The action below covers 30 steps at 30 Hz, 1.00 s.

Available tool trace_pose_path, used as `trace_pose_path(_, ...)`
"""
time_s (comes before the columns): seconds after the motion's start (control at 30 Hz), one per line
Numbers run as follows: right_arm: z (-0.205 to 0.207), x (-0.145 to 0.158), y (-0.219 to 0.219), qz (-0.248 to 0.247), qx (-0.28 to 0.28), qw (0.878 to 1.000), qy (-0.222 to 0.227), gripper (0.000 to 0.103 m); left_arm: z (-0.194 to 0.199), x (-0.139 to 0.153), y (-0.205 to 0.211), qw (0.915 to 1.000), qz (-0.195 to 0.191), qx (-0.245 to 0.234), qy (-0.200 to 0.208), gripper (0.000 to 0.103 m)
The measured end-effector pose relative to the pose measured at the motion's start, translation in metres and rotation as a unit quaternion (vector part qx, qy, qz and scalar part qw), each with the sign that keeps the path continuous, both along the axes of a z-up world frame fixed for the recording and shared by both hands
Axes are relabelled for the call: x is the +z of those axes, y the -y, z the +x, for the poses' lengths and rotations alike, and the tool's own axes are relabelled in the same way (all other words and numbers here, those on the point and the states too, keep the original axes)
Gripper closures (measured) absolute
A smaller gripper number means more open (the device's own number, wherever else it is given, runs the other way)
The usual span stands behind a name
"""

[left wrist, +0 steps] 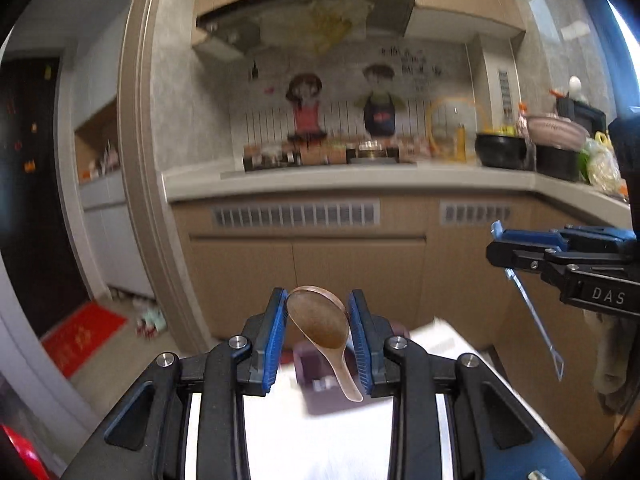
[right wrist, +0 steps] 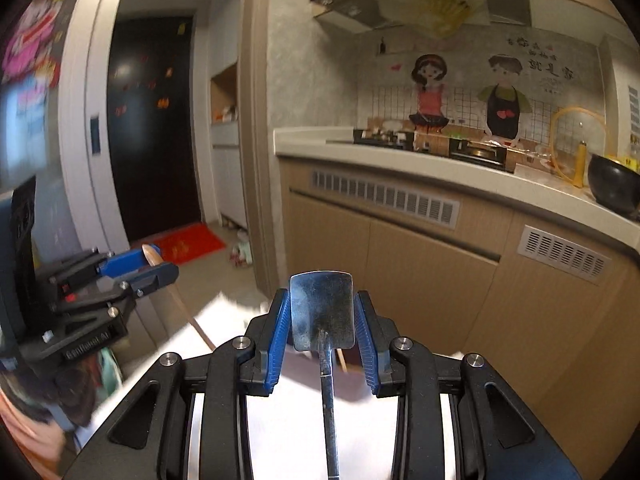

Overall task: Organize utensils
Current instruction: 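Lift the wooden spoon and shovel spoon over the caddy with both grippers, then lower both spoons into the caddy and open both grippers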

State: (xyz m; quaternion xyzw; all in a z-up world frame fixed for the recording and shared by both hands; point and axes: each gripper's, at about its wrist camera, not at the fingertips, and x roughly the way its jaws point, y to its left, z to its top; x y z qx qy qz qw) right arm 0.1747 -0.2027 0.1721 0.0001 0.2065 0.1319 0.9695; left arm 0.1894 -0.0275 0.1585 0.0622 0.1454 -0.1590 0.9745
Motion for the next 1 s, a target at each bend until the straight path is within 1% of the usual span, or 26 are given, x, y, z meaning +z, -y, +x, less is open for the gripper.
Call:
trace_pose_path(0.07,0.02,0.011,0.001,0.017,-0.01,1.0,0.01,0.07,0.019,0.009,0.005,0.9999,-0.004,-0.001,0.01,0.075)
trace_pose_path(0.17,0.049,0.012,0.0,0.033,-0.028,0.999,0.03,0.07,0.048,0.01,0.01,1.0,-0.005,-0.005,0.006,0.075)
trace_pose_path(0.27,0.08,0.001,0.001,0.046,-0.052,0.997,0.047,0.07,0.077,0.002,0.013,0.9999,-0.008,-0.005,-0.013,0.075)
trace_pose_path(0.4,0.12,-0.029,0.004,0.071,-0.079,0.993,0.048,0.07,0.121,-0.022,0.014,0.9981,-0.017,-0.005,-0.059,0.075)
trace_pose_path(0.5,0.15,-0.055,0.004,0.083,-0.091,0.992,0.025,0.07,0.145,-0.047,0.017,0.9959,-0.016,-0.004,-0.089,0.075)
trace_pose_path(0.53,0.16,-0.066,0.002,0.083,-0.095,0.992,0.014,0.07,0.15,-0.055,0.015,0.9951,-0.015,-0.004,-0.098,0.075)
trace_pose_path(0.6,0.17,-0.083,0.0,0.076,-0.103,0.992,0.007,0.07,0.161,-0.074,0.019,0.9929,-0.01,-0.01,-0.118,0.075)
trace_pose_path(0.67,0.178,-0.102,-0.006,0.059,-0.107,0.992,-0.005,0.07,0.168,-0.091,0.022,0.991,-0.006,-0.013,-0.133,0.075)
trace_pose_path(0.8,0.191,-0.14,-0.014,0.043,-0.101,0.993,-0.049,0.07,0.183,-0.125,0.027,0.9843,-0.001,-0.013,-0.176,0.075)
trace_pose_path(0.87,0.196,-0.159,-0.019,0.032,-0.097,0.992,-0.075,0.07,0.187,-0.138,0.031,0.9812,0.003,-0.01,-0.193,0.075)
trace_pose_path(0.93,0.196,-0.172,-0.022,0.025,-0.095,0.991,-0.09,0.07,0.189,-0.149,0.033,0.9785,0.007,-0.01,-0.206,0.074)
trace_pose_path(1.0,0.196,-0.184,-0.024,0.019,-0.094,0.99,-0.104,0.07,0.19,-0.156,0.035,0.9764,0.013,-0.008,-0.215,0.069)
